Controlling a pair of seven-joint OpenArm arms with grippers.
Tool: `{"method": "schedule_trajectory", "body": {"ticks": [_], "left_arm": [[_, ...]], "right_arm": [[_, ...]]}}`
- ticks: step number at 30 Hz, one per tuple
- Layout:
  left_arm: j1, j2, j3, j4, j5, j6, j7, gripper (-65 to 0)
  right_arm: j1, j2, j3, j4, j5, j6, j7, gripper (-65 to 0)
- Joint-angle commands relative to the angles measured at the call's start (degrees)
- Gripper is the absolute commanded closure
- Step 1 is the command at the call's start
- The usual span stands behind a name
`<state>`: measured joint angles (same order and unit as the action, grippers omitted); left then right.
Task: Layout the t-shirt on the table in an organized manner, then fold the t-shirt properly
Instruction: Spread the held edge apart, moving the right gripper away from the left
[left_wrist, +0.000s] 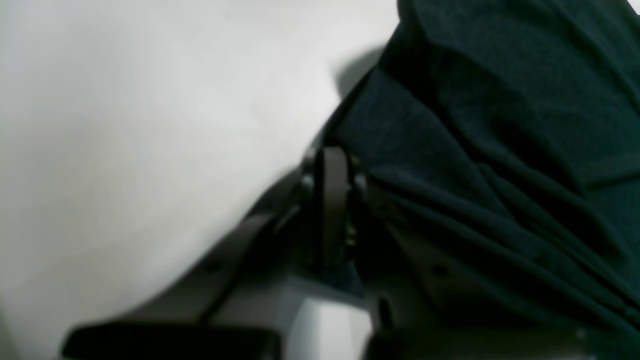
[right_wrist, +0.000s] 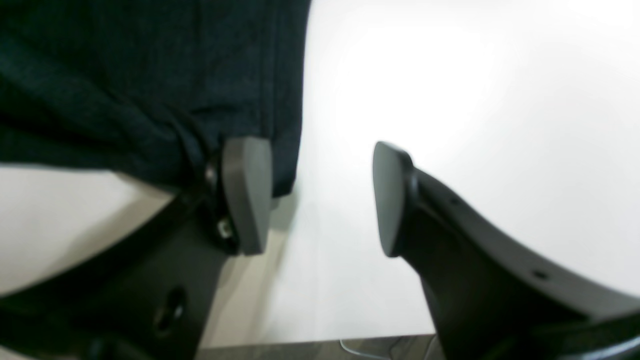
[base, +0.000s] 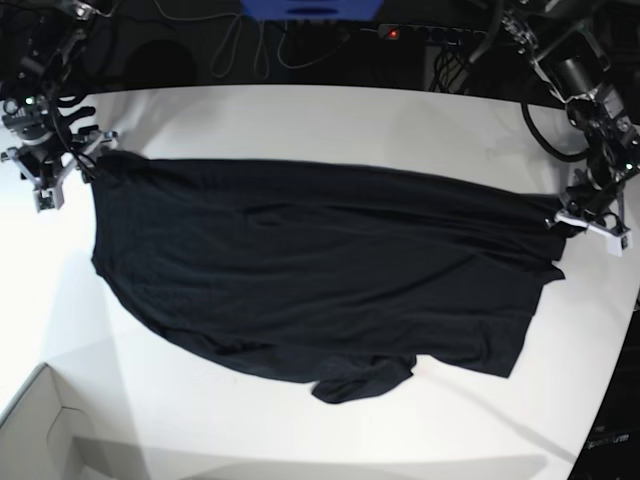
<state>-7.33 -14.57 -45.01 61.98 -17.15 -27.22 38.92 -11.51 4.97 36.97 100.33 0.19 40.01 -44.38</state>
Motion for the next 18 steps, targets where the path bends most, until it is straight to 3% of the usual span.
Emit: {"method": "schedule_trajectory", "body": {"ticks": [1, 7, 18], "left_arm": [[-0.89, -1.04, -0.22, 1.01, -0.74, 0.01, -1.07, 0.0], [-0.89, -1.04, -0.22, 1.01, -0.74, 0.01, -1.07, 0.0], [-0.89, -1.12, -0.22, 0.75, -0.74, 0.01, -1.33, 0.0]], "right_arm": [[-0.05, 0.35, 0.08, 1.34, 0.74, -0.01, 1.26, -33.2], [-2.16, -1.68, 0.00, 1.34, 1.00, -0.01, 1.26, -33.6], [-0.14, -2.20, -3.34, -2.09, 0.74, -0.01, 1.52, -33.6]]}}
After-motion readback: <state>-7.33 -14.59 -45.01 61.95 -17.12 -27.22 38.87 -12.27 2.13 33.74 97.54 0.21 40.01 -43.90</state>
